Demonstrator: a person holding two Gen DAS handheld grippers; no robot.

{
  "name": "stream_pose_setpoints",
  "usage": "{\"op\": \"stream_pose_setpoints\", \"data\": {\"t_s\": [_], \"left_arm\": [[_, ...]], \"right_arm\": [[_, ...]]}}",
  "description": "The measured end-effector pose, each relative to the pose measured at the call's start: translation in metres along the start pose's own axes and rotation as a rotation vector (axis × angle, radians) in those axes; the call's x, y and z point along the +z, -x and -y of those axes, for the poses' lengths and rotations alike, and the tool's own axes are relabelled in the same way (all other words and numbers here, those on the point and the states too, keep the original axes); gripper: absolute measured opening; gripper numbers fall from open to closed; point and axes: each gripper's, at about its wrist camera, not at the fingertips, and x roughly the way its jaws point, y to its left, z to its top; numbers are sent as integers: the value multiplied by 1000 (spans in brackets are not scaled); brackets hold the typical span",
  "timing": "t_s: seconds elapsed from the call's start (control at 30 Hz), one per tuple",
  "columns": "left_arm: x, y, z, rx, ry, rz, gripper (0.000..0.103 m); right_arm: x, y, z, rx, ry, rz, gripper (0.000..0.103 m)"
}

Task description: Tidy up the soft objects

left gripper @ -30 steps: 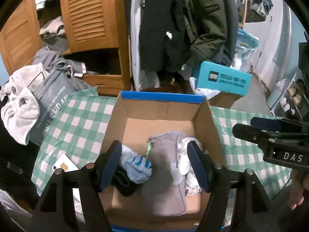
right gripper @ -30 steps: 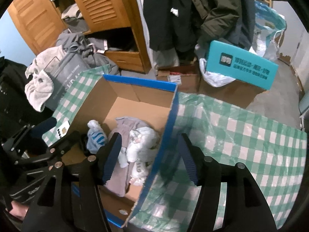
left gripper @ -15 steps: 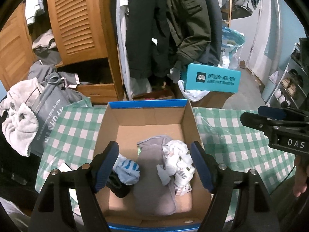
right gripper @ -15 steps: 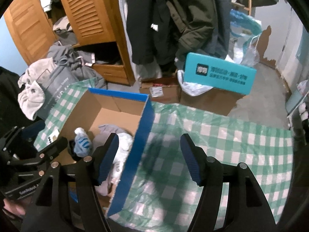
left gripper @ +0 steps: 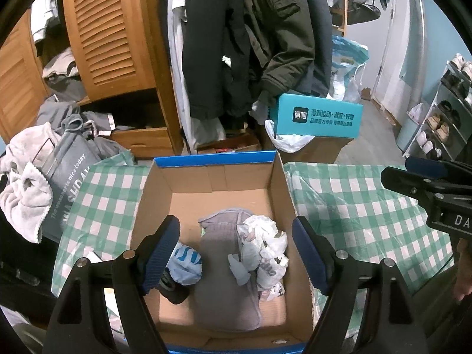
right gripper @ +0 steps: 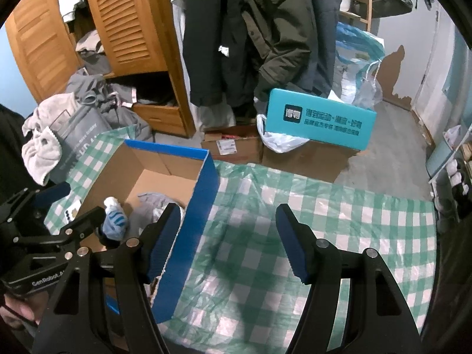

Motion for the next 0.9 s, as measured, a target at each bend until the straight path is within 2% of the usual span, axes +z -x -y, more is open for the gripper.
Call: {"op": "stream_pose_setpoints", "data": {"t_s": [0.9], "left_arm": [[0,-1,9,-5,-24,-8,80]], "right_arm": [[-3,0,5,-13,4,-3,66]]}}
